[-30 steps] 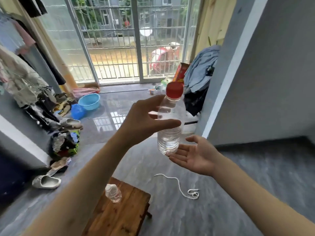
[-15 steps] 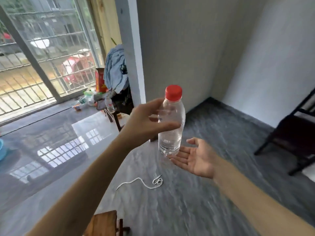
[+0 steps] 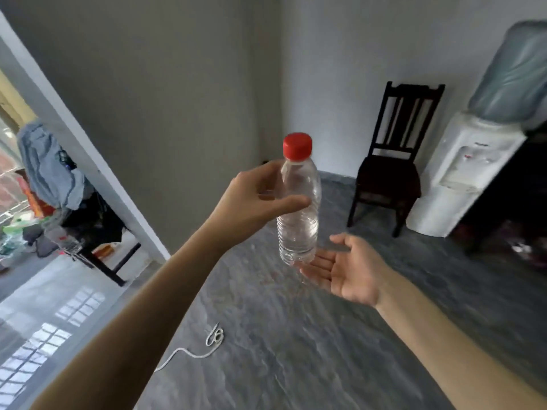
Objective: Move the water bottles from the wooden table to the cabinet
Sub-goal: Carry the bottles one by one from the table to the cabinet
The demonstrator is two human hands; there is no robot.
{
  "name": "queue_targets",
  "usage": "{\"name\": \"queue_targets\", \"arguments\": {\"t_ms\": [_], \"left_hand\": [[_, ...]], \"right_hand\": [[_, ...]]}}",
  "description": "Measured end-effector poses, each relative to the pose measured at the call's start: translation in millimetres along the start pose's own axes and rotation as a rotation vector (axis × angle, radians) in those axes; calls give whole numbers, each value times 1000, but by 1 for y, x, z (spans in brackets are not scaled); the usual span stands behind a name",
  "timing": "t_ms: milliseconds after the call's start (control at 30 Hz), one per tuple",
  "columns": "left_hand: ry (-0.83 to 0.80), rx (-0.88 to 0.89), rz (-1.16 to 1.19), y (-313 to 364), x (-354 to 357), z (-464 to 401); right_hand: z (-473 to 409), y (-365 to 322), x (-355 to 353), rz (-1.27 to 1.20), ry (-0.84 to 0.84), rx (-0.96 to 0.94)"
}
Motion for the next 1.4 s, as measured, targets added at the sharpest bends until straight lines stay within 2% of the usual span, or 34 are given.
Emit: {"name": "queue_targets", "arguments": {"t_ms": [233, 533, 900, 1400], "left_hand": [[-221, 57, 36, 44, 104, -54], [-431, 149, 16, 78, 200, -99], [-627, 256, -2, 87, 247, -174], [-796, 353, 100, 108, 310, -273]], "right_hand": [[34, -65, -87, -146, 107, -130], [67, -114, -158, -278, 210, -279], [44, -151, -184, -435, 350, -432], [31, -224, -214, -494, 499, -587]]}}
Point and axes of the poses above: each hand's wrist, its own z-axis away from the middle knuckle, its own x-axis out of the palm, y = z × x, the point moved 1 cm from there along -z, towards the middle knuckle, and after that the axes turned 11 degrees about -x, right-handed, at the moved point
